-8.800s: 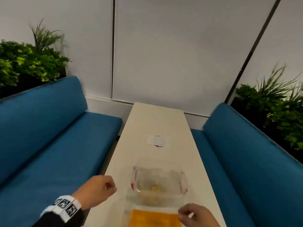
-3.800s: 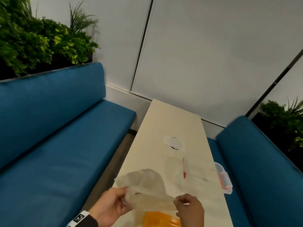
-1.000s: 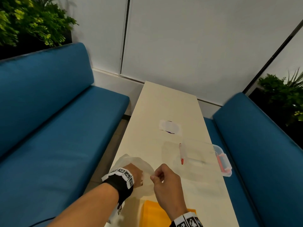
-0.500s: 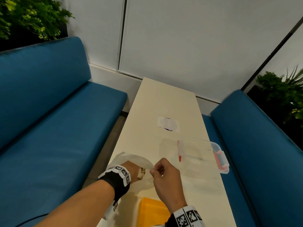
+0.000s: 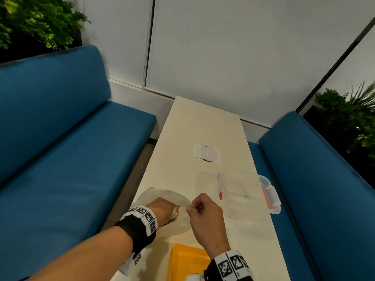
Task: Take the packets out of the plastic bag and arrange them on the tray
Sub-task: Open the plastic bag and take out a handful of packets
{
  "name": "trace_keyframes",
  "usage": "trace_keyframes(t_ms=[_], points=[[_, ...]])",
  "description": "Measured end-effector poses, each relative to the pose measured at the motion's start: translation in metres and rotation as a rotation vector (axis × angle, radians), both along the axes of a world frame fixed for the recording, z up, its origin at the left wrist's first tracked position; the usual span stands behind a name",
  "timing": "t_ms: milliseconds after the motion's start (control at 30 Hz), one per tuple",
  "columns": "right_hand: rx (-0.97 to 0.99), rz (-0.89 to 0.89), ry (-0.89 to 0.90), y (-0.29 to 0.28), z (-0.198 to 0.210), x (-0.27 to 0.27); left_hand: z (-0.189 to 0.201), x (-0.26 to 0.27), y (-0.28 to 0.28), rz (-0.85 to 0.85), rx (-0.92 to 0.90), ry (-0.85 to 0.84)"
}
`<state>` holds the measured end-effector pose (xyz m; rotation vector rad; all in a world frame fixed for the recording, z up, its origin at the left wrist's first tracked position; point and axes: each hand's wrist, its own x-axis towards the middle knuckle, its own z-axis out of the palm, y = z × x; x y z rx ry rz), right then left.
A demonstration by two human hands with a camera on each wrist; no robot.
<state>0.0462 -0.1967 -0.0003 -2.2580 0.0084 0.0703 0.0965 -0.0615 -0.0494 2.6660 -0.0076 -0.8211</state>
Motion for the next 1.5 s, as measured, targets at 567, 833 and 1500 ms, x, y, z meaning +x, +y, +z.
trace_keyframes(t_ms=[567, 833, 1500], points=[[0.006, -0.033, -0.016, -0.006, -0.002, 0.002, 0.01, -0.054, 0.037, 0.102, -0.61, -0.537], [0.009, -0.011, -0.034, -0.002, -0.007, -0.004, 0.014, -0.078, 0.037, 0.699, -1.221, -0.431], [-0.05, 0.375, -0.33, 0.018, -0.006, -0.06, 0.028, -0.13, 0.024, 1.139, -1.831, 0.128]])
